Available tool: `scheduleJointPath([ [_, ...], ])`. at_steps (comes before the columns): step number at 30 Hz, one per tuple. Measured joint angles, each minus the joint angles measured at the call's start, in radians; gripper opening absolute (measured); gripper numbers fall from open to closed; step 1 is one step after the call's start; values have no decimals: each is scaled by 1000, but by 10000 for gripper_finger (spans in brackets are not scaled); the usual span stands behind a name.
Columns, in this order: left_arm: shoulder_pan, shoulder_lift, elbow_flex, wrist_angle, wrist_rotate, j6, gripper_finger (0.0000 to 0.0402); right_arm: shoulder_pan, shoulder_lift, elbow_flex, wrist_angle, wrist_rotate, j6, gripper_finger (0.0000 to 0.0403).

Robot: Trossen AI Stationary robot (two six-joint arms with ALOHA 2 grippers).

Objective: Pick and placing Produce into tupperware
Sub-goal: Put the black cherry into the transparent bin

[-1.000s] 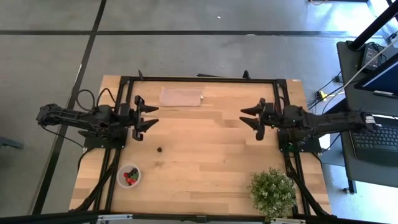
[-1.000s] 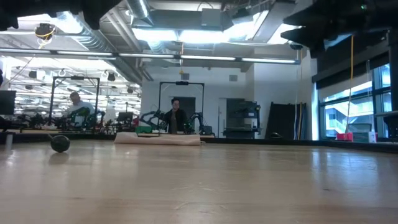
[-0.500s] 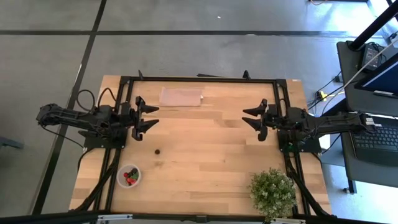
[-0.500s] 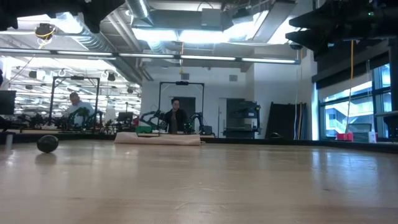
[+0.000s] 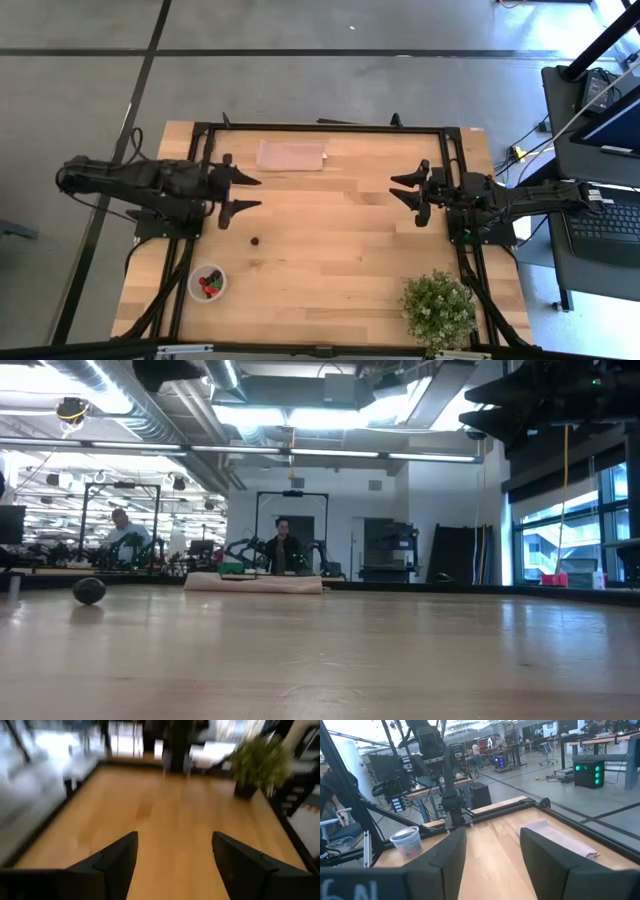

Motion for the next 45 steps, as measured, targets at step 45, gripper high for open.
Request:
scheduleJointPath([
  [45, -31, 820, 153, -445, 328, 155, 208, 0, 2, 0, -50, -2, -27, 188],
])
